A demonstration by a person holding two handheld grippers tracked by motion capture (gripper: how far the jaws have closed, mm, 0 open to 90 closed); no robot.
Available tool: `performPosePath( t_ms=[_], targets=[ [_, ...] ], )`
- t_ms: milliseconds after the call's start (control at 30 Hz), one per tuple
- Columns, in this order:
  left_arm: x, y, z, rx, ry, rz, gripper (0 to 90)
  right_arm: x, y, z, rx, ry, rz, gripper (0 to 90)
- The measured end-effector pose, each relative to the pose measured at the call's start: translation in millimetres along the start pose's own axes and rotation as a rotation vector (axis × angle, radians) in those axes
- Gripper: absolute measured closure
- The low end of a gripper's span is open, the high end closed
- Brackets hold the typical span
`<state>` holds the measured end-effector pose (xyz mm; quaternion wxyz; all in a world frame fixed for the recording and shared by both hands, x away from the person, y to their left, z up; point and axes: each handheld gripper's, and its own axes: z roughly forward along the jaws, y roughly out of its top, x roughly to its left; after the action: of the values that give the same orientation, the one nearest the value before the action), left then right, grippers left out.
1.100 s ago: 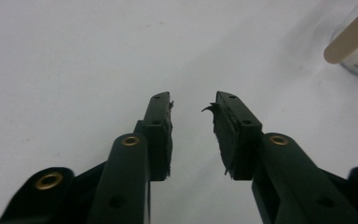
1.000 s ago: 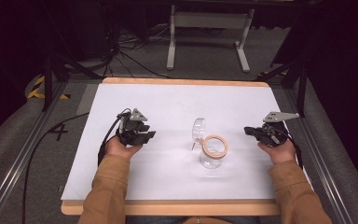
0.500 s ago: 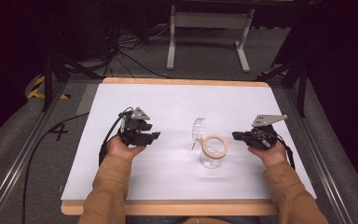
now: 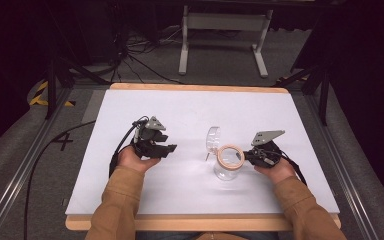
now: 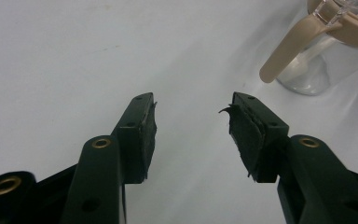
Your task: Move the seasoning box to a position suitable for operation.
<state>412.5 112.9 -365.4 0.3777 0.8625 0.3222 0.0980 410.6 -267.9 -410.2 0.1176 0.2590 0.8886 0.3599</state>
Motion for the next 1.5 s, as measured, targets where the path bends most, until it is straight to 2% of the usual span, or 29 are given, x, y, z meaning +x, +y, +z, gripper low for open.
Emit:
performPosePath(
  t_ms=[167,333,400,567,700,800,833,900,967,1067,1133,1167,1367,1500],
  targets=[
    [0.2,0.7,1.3,-0.001,-0.004,0.005,50.1,0.3,-1.4,0.1,0.008,0.014,0.016,89.8],
    [-0.3,3.2,2.7,-0.001,-0.007,0.005,50.1,4.7,-4.8,0.2,0.027,0.031,0.004,89.9],
    [-0.7,5.7,3.9,-0.003,-0.003,0.006,50.7,7.9,-6.2,-0.3,0.034,0.032,-0.004,89.9],
    [-1.3,13.4,10.8,0.014,-0.032,0.001,53.1,20.4,-8.7,-4.3,0.041,0.047,-0.033,89.9],
    [-3.0,17.3,13.4,0.018,-0.040,0.015,53.8,28.0,-9.0,-4.8,0.046,0.055,-0.050,89.8],
    [-4.1,20.4,14.3,0.023,-0.053,0.022,57.6,36.1,-8.6,-5.4,0.054,0.071,-0.068,89.8],
    [-2.6,22.5,16.0,0.029,-0.093,0.004,59.4,38.1,-8.4,-5.3,0.054,0.075,-0.074,89.8],
    [-0.9,23.5,18.1,0.033,-0.134,-0.043,61.5,42.3,-7.6,-5.1,0.059,0.083,-0.080,89.9],
    [-0.1,23.7,19.0,0.036,-0.147,-0.050,63.6,45.1,-6.9,-4.7,0.059,0.089,-0.084,89.8],
    [0.4,23.7,19.3,0.057,-0.145,-0.037,68.7,52.4,-4.5,-2.9,0.066,0.108,-0.103,89.8],
    [0.2,23.6,18.3,0.054,-0.150,-0.042,71.4,56.6,-2.5,-1.0,0.069,0.118,-0.115,89.8],
    [-0.3,23.4,18.4,0.040,-0.152,-0.056,72.2,58.3,-1.8,0.2,0.069,0.123,-0.120,89.8],
    [-0.4,23.9,17.6,0.048,-0.157,-0.066,76.4,65.4,0.7,4.5,0.074,0.147,-0.131,89.8],
    [-1.0,24.8,18.0,0.064,-0.156,-0.052,77.6,71.7,3.3,8.5,0.068,0.175,-0.141,89.7]
  ],
)
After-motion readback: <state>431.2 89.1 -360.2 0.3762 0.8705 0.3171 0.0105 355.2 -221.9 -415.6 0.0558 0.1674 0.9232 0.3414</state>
